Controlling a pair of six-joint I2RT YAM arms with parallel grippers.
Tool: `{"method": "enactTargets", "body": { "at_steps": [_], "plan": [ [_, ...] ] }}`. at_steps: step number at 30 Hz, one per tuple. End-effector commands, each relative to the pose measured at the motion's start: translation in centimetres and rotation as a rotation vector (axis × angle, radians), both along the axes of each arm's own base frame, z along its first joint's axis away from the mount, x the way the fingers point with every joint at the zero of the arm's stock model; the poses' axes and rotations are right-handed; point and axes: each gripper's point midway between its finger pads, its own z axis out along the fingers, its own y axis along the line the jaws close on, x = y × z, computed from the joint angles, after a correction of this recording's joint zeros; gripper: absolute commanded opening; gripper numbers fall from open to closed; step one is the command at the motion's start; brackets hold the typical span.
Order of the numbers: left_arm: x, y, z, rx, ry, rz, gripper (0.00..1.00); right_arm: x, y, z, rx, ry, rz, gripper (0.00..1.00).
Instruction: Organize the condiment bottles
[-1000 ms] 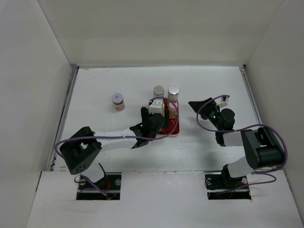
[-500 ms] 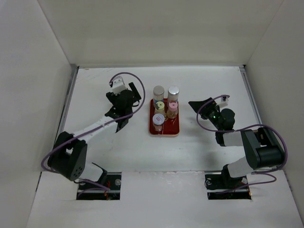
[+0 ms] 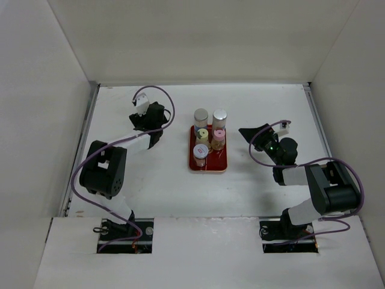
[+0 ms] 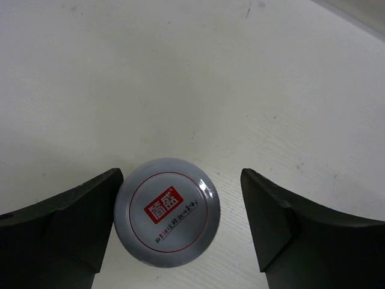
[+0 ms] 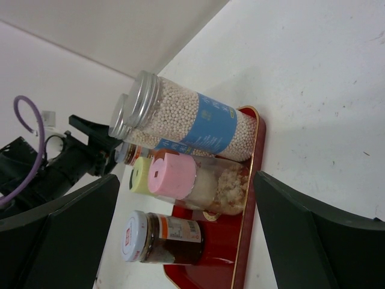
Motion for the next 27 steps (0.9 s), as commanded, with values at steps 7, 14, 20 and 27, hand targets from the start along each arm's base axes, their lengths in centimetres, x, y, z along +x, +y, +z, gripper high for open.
{"method": "enactTargets", "body": {
  "at_steps": [7,14,20,27],
  "plan": [
    [0.1,-0.5,1.0,-0.085,-0.058,-0.028,0.27,0.7,0.3,2.8,0.015,-0.098,0.012,1.0],
    [-2.9,-3.0,10.1,-0.146,-0.267,-0.106,0.23,0.7,0.3,2.8,0.015,-0.098,0.012,1.0],
    [-7.8,-11.0,15.2,-0.183,-0.366,-0.339,0.22,0.8,0.3,2.7,0.015,-0.097,0.012,1.0],
    [-13.7,-21.1,18.2,-0.239,-0.417,-0.607,0.22,0.7,0.3,2.8,0.015,-0.098,0.012,1.0]
  ]
}}
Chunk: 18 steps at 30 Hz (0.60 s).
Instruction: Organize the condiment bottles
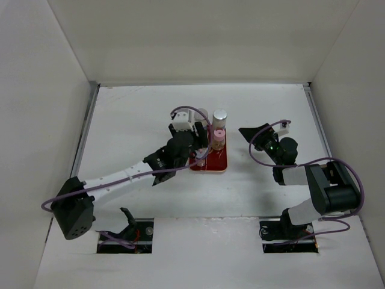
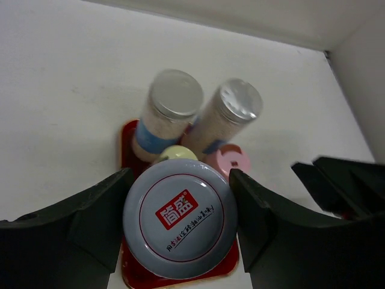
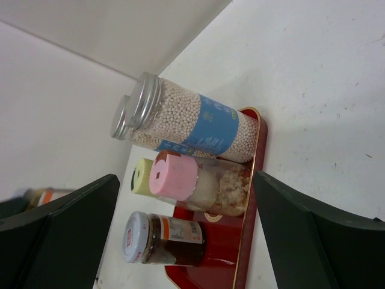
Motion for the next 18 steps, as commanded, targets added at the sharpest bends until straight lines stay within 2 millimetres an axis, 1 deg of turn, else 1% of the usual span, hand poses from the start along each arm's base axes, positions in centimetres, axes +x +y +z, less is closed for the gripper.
{"method": "enactTargets", "body": {
  "at_steps": [1,3,5,9,13,18],
  "plan": [
    [-1.1,-3.5,6.0,-0.108,-0.134,-0.06,0.22,0.6,0.2,2.5,0.012,-0.093,0.011,1.0],
    [-2.0,-5.6,6.0,-0.101,-0.142,-0.108,0.22,0.6,0.2,2.5,0.012,-0.093,0.011,1.0],
    [-2.5,-7.2,5.7,-0.088,-0.148,-0.137,0.22,0.6,0.2,2.5,0.012,-0.093,0.011,1.0],
    [-2.4,-9.9,4.2,-0.047,-0.144,-0.175,0.23,0.6,0.2,2.6,0.012,-0.095,0.013,1.0],
    [-1.8,-12.2,2.1,0.0,-0.133,-0.197,0.23,0.5,0.2,2.6,0.012,-0.095,0.013,1.0],
    [-0.8,-13.7,-0.8,0.06,-0.121,-0.194,0.23,0.5,0.2,2.7,0.013,-0.098,0.014,1.0]
  ]
}}
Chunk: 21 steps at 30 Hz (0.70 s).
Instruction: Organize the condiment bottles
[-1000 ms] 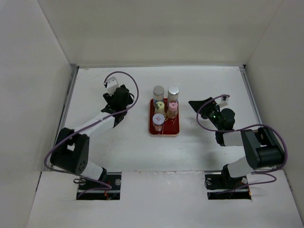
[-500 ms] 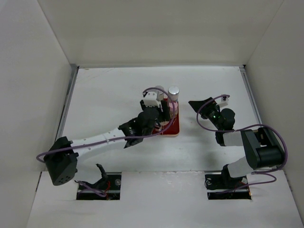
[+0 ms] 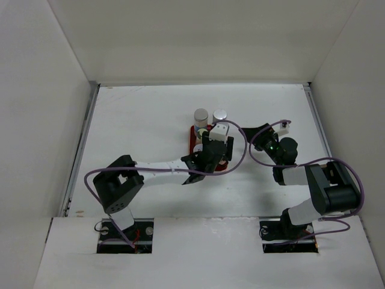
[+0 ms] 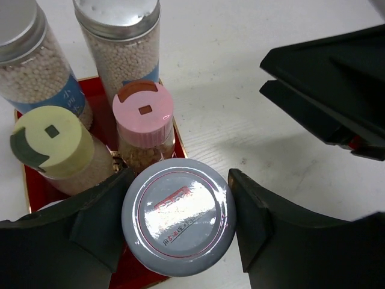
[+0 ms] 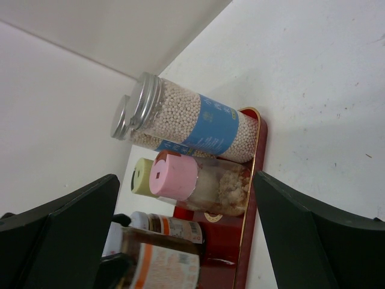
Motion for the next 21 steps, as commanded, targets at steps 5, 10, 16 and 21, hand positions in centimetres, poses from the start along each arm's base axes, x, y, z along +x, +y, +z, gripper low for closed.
{"method": "enactTargets", "body": {
  "at_steps": [5,10,16,21],
  "plan": [
    [2.0,-2.5,3.9,-0.139,-0.122,0.026,0.24,0.5,0.2,2.6,0.013,-0.097,0.014,1.0],
    [2.5,-2.1,1.5,-0.112,-0.117,0.062,0.29,0.5,0.2,2.6,0.013,-0.097,0.014,1.0],
    [2.7,-1.7,0.0,-0.104,-0.118,0.081,0.4,0.5,0.2,2.6,0.013,-0.097,0.014,1.0],
    [2.8,-1.1,-0.5,-0.092,-0.115,0.098,0.44,0.5,0.2,2.6,0.012,-0.095,0.014,1.0]
  ]
}}
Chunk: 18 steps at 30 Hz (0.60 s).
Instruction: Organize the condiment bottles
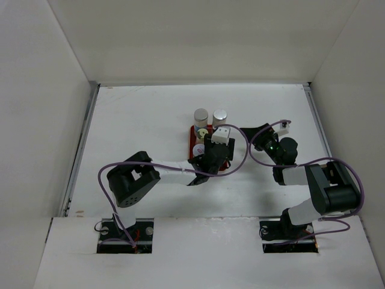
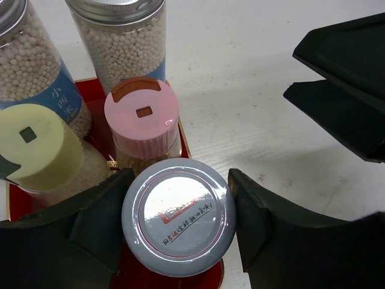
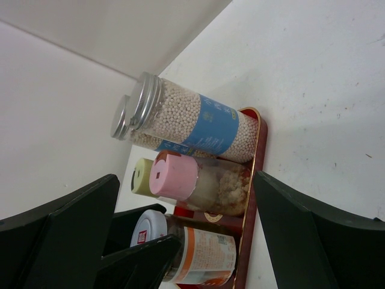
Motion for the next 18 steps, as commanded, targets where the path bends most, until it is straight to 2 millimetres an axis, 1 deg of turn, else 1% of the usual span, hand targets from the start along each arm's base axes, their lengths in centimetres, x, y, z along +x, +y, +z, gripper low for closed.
{"method": "enactTargets", "body": {
  "at_steps": [1,9,11,14,18],
  "plan": [
    [0.9,-0.1,3.2,-0.117,-0.073,0.046,0.44,0.5,0.2,2.6,0.013,-0.097,0.014,1.0],
    [1.1,0.2,1.9,-0.084,-0.061,0.052,0.45,0.5,0.2,2.6,0.012,-0.095,0.014,1.0],
    [1.1,0.0,1.9,-0.082,-0.06,0.048,0.47,0.5,0.2,2.6,0.012,-0.095,0.014,1.0],
    [1.0,0.1,2.1,-0.073,-0.066,0.046,0.56,0.5,0.2,2.6,0.012,-0.095,0.014,1.0],
    [1.0,0.2,1.9,-0.063,-0.066,0.046,0.59,0.5,0.2,2.5,0.012,-0.093,0.014,1.0]
  ]
}}
